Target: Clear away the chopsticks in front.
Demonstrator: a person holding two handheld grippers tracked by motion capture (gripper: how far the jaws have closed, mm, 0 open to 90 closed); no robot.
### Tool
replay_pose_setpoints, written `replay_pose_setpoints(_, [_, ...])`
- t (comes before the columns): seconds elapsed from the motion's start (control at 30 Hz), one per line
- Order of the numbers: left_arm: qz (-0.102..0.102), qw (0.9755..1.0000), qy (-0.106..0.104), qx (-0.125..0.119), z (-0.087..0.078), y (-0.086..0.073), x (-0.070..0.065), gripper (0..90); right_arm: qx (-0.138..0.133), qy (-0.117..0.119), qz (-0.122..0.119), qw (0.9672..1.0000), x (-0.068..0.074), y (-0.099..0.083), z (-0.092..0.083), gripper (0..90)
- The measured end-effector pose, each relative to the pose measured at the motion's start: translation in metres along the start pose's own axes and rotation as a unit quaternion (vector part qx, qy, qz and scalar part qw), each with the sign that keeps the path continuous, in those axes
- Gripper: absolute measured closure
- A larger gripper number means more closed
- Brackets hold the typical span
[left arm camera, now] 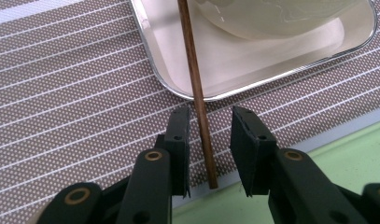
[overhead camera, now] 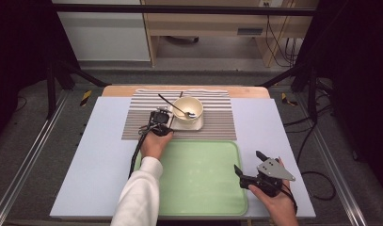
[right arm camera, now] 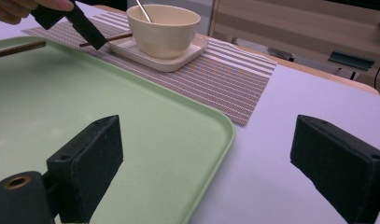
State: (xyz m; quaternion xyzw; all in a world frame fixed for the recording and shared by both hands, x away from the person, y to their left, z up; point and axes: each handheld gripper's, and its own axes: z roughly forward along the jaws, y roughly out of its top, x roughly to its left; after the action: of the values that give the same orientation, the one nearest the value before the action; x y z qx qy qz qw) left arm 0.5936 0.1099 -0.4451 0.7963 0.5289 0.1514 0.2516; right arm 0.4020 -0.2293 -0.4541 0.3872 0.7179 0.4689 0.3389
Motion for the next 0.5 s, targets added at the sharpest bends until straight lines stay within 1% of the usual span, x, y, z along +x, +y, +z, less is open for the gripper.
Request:
replay_pose_setpoints(0.1, [0.002,1.0,0.003,0.005,0.0018,-0.0003,-0.0005,69.7,0.001,-0.001,0.0,1.0,-0.0003,-0.0001,-0.0002,9.4])
replay_pose_setpoints(0.33, [0.003,1.0,0.003,0.005,0.0028,-0.0003,-0.0011,73.1,0.002,0.0,0.0,1.0,-0.0001,-0.0004,0.0001,9.5])
replay_pose_setpoints(0.5, [0.002,0.9999,0.005,0.009,0.0049,-0.0007,-0.0015,74.8,0.003,0.001,-0.001,1.0,0.0001,-0.0005,0.0,9.5])
